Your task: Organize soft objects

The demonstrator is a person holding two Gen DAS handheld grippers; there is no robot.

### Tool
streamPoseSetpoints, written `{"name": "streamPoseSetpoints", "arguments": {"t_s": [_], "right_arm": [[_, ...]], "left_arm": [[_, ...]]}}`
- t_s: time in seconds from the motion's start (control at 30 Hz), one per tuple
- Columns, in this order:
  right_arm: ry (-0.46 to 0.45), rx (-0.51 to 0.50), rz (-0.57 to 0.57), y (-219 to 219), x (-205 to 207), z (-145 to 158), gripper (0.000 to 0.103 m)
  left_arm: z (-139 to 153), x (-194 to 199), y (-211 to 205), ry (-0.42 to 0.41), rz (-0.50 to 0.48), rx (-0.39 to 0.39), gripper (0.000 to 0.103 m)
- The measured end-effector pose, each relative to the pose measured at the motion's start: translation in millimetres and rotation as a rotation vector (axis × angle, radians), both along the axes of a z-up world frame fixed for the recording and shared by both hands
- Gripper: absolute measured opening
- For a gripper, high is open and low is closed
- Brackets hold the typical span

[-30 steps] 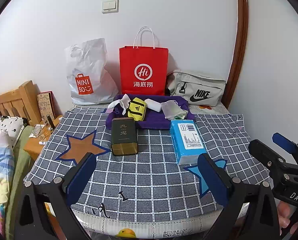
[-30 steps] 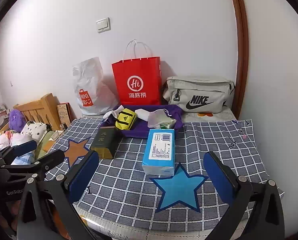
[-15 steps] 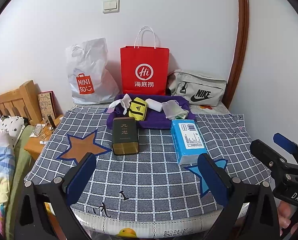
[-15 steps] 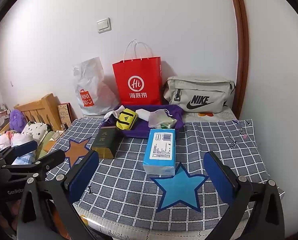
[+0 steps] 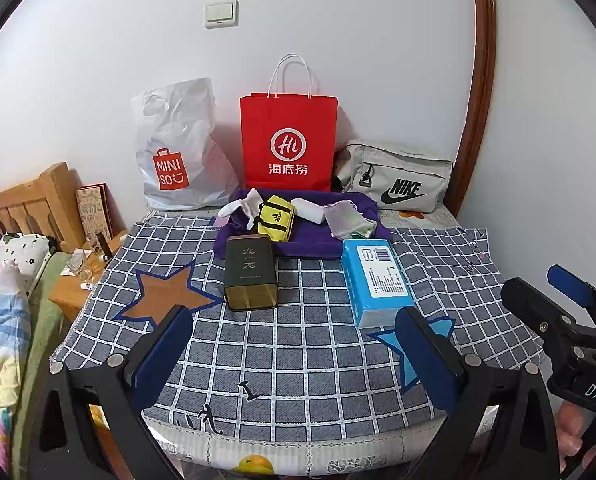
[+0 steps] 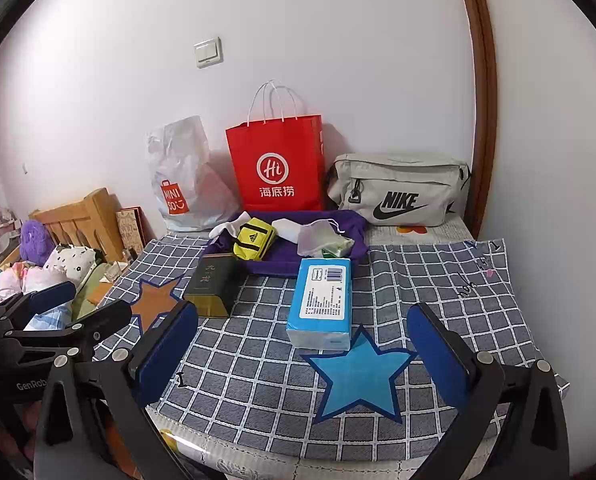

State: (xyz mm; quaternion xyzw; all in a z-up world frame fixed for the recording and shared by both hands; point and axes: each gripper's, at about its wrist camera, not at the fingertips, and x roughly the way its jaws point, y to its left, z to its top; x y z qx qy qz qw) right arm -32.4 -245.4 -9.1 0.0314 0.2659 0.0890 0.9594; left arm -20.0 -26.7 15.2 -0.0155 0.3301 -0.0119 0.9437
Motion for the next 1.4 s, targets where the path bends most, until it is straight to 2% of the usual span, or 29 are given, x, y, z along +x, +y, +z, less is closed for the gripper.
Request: {"name": "streamPoseSetpoints", "arguments": {"t_s": [1.4], "right_arm": [[-0.008, -0.002, 0.001, 3.3, -7.1, 6.2, 0.103]], "left_arm": [[2.1, -2.7, 4.7, -0.001, 0.007, -0.002, 0.102]]}}
